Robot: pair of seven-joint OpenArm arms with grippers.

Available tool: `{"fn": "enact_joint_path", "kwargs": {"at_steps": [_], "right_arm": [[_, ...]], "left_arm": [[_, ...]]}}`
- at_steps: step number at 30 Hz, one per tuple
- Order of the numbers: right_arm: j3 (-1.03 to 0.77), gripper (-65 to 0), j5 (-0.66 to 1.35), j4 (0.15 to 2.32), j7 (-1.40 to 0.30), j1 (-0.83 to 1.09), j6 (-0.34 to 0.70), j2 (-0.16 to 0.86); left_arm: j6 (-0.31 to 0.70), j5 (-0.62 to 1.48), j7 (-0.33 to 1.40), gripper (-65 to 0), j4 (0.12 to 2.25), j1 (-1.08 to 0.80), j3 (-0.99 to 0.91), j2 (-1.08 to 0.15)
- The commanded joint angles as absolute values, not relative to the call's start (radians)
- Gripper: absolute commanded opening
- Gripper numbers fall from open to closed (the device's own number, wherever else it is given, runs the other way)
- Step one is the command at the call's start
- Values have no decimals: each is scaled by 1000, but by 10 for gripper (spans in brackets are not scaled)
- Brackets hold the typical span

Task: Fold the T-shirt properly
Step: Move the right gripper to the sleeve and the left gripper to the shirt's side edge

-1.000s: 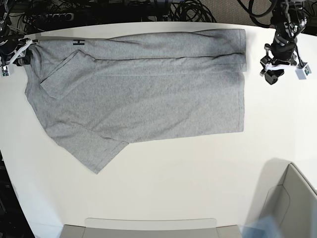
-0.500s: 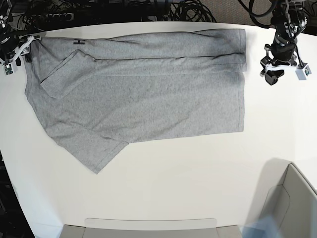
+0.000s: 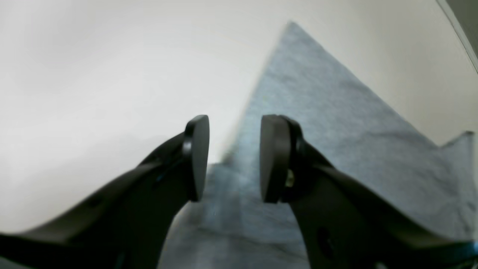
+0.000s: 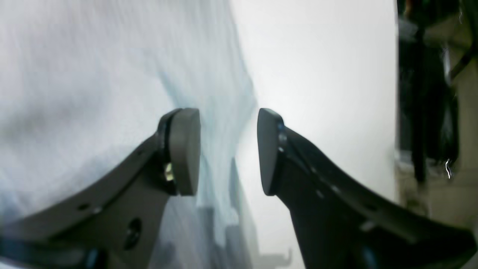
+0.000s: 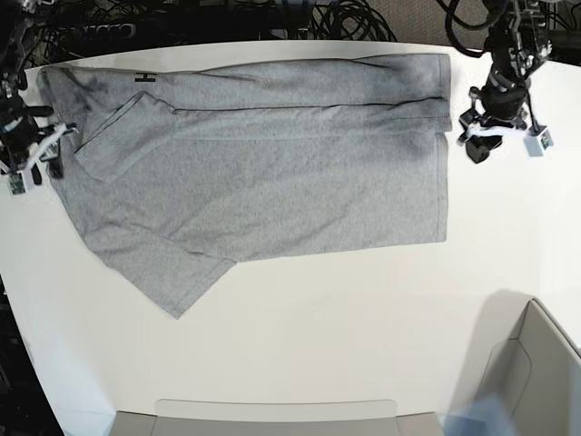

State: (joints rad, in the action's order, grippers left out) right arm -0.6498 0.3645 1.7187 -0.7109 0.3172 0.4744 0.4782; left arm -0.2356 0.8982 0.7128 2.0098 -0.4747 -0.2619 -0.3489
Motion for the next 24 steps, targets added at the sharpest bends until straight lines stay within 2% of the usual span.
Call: {"fn": "enact_joint_path", "kwargs": {"at_steps": [1, 4, 10, 13, 19, 24], "right_arm": [[-628, -396, 372, 1732, -687, 275, 475, 498], [-535, -396, 371, 1664, -688, 119, 469, 496], [-294, -396, 257, 1260, -676, -254, 469, 496], [-188, -396, 237, 1112, -618, -374, 469, 472], [-67, -396, 191, 751, -476, -584, 467, 420], [-54, -396, 174, 570, -389, -619, 466, 390]], "left_arm": [[-228, 905, 699, -415, 2017, -443, -239, -361], [-228, 895, 699, -415, 1995, -374, -177, -358], [-228, 806, 699, -415, 1920, -288, -68, -357], [-228, 780, 699, -414, 1919, -285, -61, -357], [-228, 776, 699, -414, 1902, -285, -62, -357], [-228, 777, 699, -414, 1860, -285, -62, -351]]}}
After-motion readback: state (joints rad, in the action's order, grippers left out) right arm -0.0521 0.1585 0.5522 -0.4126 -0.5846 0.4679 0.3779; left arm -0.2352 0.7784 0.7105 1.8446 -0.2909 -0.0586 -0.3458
